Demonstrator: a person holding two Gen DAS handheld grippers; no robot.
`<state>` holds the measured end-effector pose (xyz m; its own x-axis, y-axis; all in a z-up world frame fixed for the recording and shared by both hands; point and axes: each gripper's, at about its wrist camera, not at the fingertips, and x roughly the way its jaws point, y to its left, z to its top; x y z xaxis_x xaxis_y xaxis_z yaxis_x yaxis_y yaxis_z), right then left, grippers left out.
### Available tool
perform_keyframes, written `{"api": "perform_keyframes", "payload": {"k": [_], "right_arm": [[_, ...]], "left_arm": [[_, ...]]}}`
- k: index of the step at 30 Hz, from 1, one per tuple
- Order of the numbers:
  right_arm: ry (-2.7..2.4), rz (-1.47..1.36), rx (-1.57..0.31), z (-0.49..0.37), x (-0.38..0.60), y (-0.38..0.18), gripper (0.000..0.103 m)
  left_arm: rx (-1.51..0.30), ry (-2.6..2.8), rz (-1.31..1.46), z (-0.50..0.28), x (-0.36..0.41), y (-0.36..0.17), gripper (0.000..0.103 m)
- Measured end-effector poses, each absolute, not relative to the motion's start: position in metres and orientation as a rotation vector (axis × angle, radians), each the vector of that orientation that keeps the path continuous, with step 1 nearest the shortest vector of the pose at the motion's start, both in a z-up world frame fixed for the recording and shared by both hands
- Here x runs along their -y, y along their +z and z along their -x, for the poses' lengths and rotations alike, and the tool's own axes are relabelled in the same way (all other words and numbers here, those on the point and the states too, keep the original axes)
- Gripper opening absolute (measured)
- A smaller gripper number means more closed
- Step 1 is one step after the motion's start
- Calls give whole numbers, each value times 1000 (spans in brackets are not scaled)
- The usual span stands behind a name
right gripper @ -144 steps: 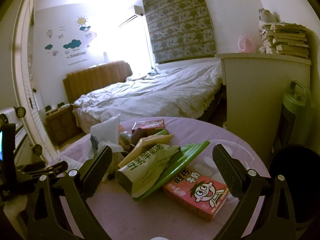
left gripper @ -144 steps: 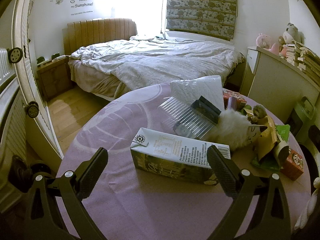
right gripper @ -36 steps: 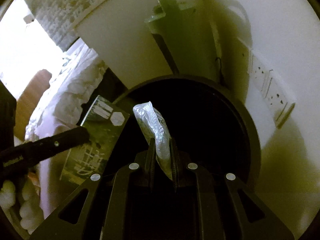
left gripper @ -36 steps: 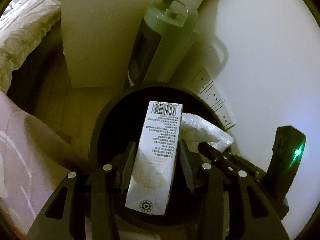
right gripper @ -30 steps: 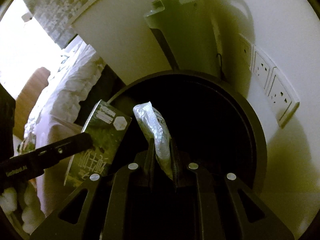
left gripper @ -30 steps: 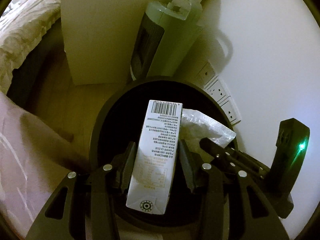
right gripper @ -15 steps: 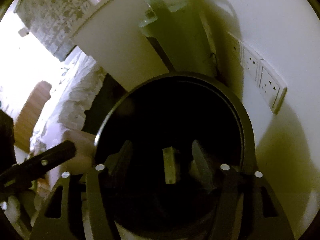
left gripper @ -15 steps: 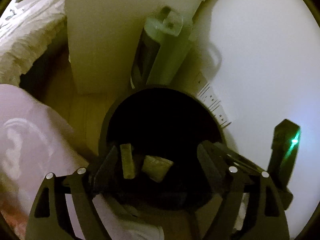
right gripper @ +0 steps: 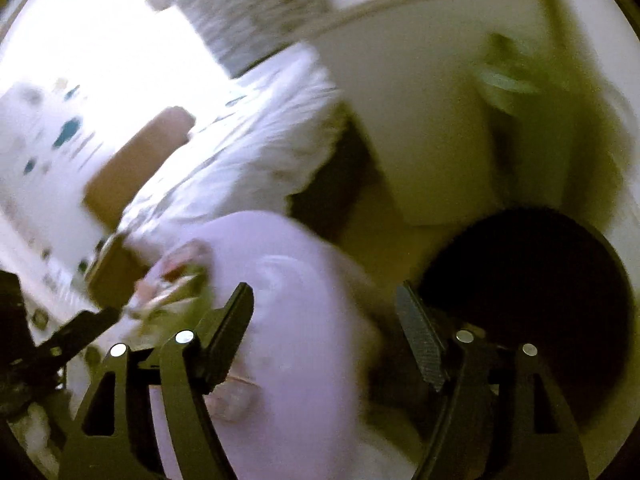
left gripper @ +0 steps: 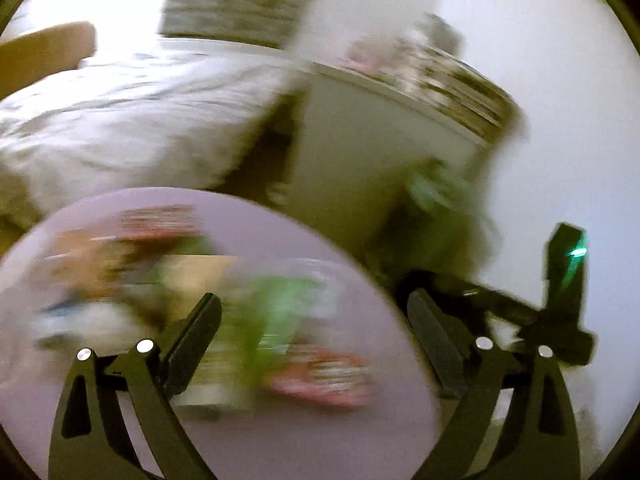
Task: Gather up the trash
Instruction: 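Grasp the clear plastic tray with the left tool while the right tool grasps the red milk box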
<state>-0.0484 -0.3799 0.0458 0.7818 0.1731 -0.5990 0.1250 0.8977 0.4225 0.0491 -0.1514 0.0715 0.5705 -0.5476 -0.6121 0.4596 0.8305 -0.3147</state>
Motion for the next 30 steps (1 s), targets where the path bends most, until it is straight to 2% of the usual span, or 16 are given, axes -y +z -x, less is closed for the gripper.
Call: {"api": "perform_keyframes", "payload": {"k": [8, 11, 21, 23, 24, 25, 30], "right_arm": [[306, -269, -820, -64, 264, 90, 96], [300, -186, -904, -111, 226, 92, 96], [63, -80, -1217, -213, 170, 34, 96], [41, -69, -1261, -221, 162, 23, 96], [32, -64, -1273, -224, 159, 19, 96], [33, -59, -1283, -226, 156, 15, 96], [34, -107, -1292, -237, 150, 9, 98]], "left_arm": [[-899, -231, 339, -106, -13, 25, 93], [-982, -209, 472, -121, -47, 2, 93], [-1117, -231, 564, -148, -42, -28, 92], [-1118, -218, 583, -147, -45, -33, 88], [-1117, -211, 587, -145, -47, -34, 78], [-1114, -206, 590, -144, -48, -35, 74], [-1120, -216, 641, -143, -53, -36, 69]]}}
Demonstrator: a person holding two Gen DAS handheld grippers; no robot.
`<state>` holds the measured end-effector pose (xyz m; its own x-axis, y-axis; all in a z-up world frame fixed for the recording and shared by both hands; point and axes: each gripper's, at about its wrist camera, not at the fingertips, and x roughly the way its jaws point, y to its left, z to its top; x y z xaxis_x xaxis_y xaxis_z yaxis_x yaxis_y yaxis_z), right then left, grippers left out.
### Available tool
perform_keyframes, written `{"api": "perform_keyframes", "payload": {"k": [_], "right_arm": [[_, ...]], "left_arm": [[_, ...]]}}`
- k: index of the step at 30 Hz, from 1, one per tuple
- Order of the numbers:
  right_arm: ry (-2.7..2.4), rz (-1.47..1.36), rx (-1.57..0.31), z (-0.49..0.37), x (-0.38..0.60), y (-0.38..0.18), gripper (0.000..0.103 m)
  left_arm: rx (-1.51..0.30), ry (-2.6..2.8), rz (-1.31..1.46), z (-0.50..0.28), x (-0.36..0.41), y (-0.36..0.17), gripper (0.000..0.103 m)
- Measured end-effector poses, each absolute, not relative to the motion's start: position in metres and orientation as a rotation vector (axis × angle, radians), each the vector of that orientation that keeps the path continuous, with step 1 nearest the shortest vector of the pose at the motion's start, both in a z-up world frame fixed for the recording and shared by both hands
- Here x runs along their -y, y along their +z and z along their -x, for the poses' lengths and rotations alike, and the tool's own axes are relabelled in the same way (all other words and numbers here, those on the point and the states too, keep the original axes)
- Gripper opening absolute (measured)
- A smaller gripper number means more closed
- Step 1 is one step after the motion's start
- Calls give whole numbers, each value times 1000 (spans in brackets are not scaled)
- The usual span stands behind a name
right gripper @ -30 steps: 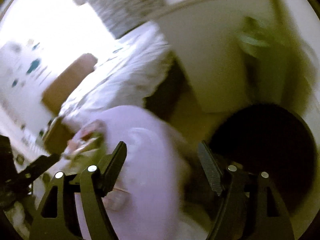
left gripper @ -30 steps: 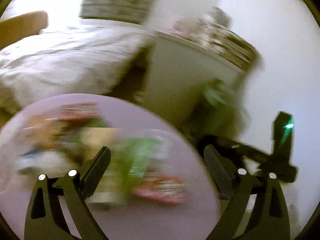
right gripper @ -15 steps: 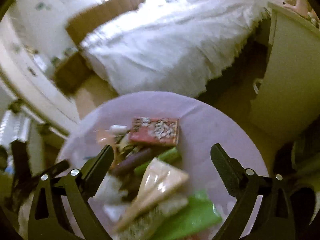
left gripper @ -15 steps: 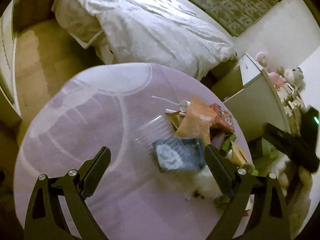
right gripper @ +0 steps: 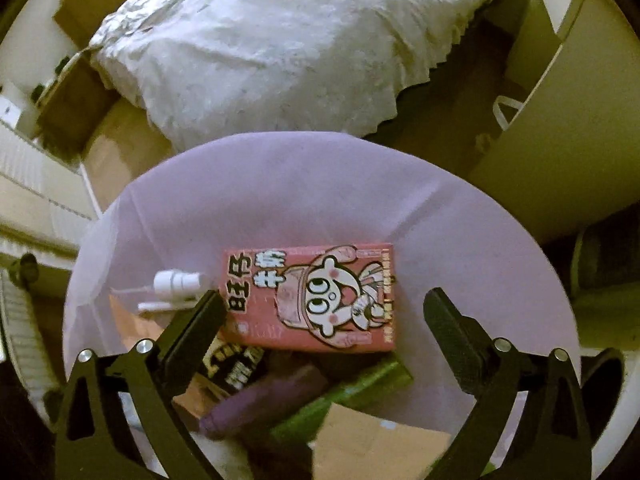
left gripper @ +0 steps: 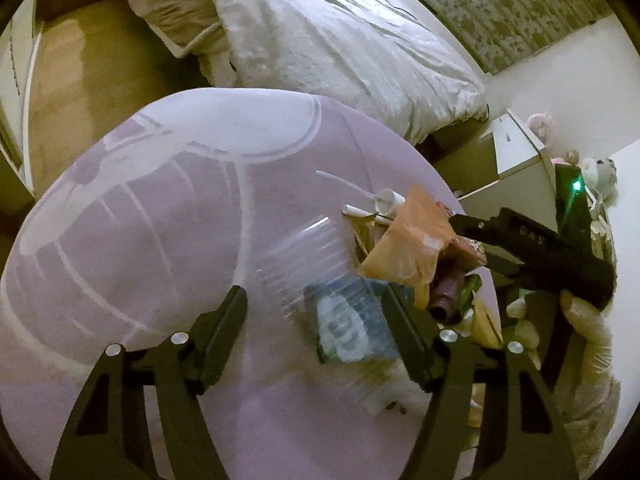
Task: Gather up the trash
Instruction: 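Grasp the clear plastic tray with the left tool while the right tool grasps the red milk box, then carry the tray and red box over the bin and release both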
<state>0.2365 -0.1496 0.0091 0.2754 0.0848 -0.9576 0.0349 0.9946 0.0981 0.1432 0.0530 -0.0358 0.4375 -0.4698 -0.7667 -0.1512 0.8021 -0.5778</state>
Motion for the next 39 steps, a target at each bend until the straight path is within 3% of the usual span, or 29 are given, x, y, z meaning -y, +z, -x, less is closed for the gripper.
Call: {"api": "perform_keyframes", "payload": {"k": [8, 9, 13, 15, 17, 26, 33, 39], "right_arm": [[9, 32, -1320, -251, 126, -6, 97], [10, 29, -1317, -249, 128, -7, 89], [44, -51, -1199, -229, 148, 14, 89], [69, -87, -1133, -214, 159, 30, 89], [118, -142, -1051, -187, 173, 50, 89], [212, -216, -747, -28, 205, 93, 89], [148, -180, -694, 50, 215, 74, 89], [117, -158, -676, 79, 224, 64, 89]], "left_arm": [[-1135, -195, 613, -151, -37, -33, 69], [-1131, -191, 593, -151, -34, -32, 68], [-1096, -197, 621, -145, -45, -35, 57], [-1053, -223, 660, -139, -57, -32, 45], [-1003, -251, 634, -131, -61, -21, 45], [-789, -294, 253, -78, -41, 45, 43], [-588, -307, -151, -30, 11, 82, 42], [-495, -306, -288, -17, 40, 101, 42]]}}
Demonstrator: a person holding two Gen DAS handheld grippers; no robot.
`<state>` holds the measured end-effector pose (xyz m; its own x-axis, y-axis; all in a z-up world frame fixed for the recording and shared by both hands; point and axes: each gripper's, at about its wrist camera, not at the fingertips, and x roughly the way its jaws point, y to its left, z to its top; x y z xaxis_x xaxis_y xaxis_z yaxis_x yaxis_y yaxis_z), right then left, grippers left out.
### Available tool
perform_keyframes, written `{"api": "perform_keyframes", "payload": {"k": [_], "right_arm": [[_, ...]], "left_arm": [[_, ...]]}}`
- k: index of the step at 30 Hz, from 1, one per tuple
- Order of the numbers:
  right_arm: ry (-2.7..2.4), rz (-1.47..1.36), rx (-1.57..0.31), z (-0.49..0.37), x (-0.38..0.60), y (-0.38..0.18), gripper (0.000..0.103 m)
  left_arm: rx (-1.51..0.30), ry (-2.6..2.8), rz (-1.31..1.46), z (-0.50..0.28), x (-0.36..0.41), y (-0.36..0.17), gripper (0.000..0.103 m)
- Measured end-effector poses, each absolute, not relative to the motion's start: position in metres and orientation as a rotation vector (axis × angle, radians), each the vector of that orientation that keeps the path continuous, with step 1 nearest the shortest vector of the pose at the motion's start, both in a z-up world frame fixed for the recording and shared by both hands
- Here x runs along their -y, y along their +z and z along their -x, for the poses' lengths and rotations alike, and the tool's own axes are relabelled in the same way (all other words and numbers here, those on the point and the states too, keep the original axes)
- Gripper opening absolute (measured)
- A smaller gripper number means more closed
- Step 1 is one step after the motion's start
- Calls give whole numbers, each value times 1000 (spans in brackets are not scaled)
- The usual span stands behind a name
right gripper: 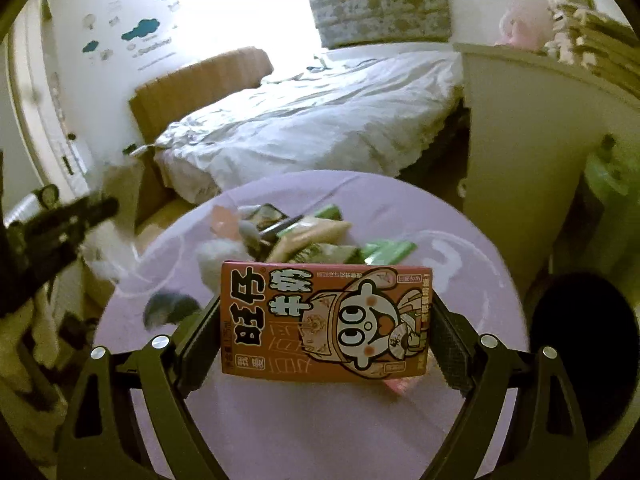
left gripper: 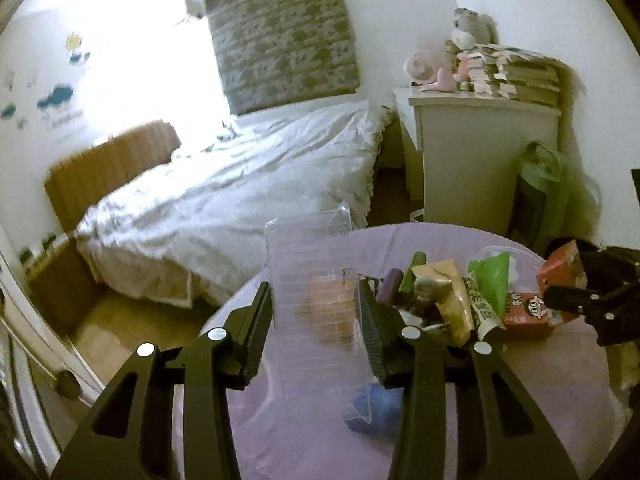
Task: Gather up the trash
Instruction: 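Carry the tray and red box over the bin and release both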
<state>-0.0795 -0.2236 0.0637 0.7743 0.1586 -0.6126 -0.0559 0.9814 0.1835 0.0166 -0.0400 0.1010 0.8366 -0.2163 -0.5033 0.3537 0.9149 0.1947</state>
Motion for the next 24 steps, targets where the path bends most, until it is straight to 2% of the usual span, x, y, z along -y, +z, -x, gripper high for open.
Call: {"api": "perform_keyframes", "payload": {"k": [6, 14, 24], "right_arm": [[92, -230, -647, 92, 257, 66, 89], [-27, -350, -597, 119, 335, 67, 89], [-275, -596, -536, 180, 479, 50, 89]], "left_arm": [[-473, -363, -258, -13, 56, 123, 42], [-556, -616, -62, -26, 106, 129, 42], [-709, -994, 30, -20, 268, 87, 42]]}}
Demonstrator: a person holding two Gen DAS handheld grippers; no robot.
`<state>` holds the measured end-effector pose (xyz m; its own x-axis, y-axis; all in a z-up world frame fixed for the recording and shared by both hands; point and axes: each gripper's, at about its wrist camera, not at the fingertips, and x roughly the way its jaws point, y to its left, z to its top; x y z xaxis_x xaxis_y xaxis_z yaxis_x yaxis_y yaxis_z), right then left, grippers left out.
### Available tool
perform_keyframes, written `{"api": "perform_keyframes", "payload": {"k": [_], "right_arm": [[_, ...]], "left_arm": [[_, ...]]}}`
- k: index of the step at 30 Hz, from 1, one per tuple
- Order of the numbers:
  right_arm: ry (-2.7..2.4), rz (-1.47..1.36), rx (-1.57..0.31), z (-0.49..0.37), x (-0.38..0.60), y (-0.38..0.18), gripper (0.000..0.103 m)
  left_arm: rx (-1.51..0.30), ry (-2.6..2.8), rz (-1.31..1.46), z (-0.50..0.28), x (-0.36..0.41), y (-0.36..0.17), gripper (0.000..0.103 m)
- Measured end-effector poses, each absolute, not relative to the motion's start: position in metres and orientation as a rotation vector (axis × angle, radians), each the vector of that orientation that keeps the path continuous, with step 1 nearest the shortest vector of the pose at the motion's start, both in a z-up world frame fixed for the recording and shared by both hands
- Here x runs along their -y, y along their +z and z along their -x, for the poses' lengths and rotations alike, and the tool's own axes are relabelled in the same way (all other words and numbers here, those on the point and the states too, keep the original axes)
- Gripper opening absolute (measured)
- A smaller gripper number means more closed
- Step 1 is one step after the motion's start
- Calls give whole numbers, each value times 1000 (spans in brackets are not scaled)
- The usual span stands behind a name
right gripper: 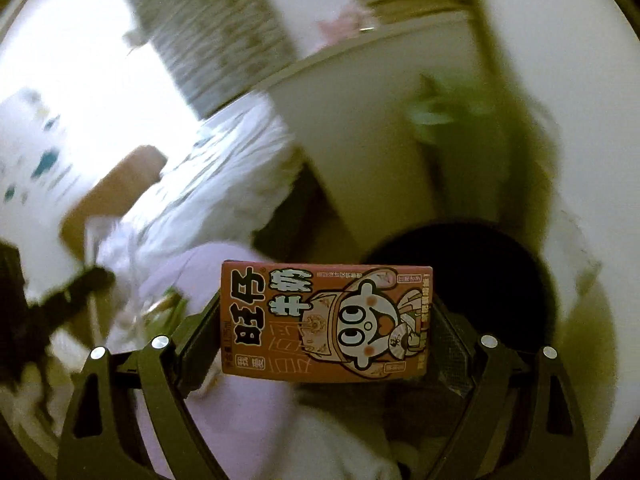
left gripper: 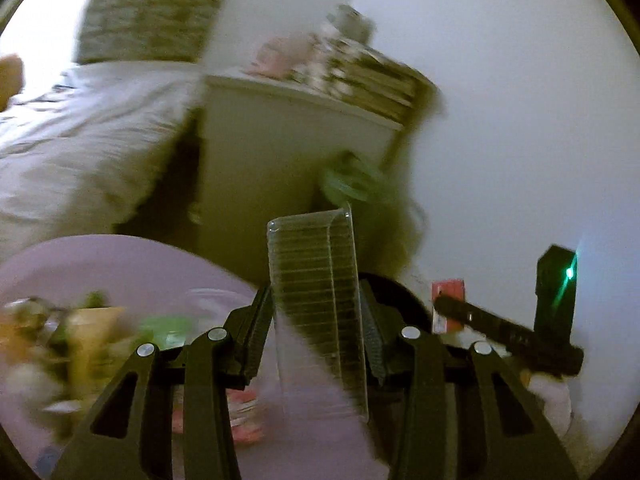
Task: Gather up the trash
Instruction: 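Carry the tray and red box over the bin and release both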
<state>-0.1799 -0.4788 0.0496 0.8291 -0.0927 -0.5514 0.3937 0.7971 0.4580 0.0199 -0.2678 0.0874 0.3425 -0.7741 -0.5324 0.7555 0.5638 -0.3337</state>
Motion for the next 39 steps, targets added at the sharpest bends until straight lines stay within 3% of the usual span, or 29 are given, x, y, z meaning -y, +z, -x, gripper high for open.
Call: {"api": "perform_keyframes", "payload": {"k": [11, 33, 37, 39], "right_arm": [[-353, -749, -586, 177, 556, -3, 89], [-346, -836, -684, 143, 580, -51, 89], [-359, -825, -707, 139, 577, -51, 90], [-383, -808, -703, 138, 574, -48, 90]], "left_arm": [[-925, -1129, -12, -28, 393, 22, 42], [-1077, -1081, -58, -35, 429, -16, 44], [-1083, -1073, -84, -32, 428, -16, 48], [-1076, -1066, -85, -32, 425, -14, 63]]}}
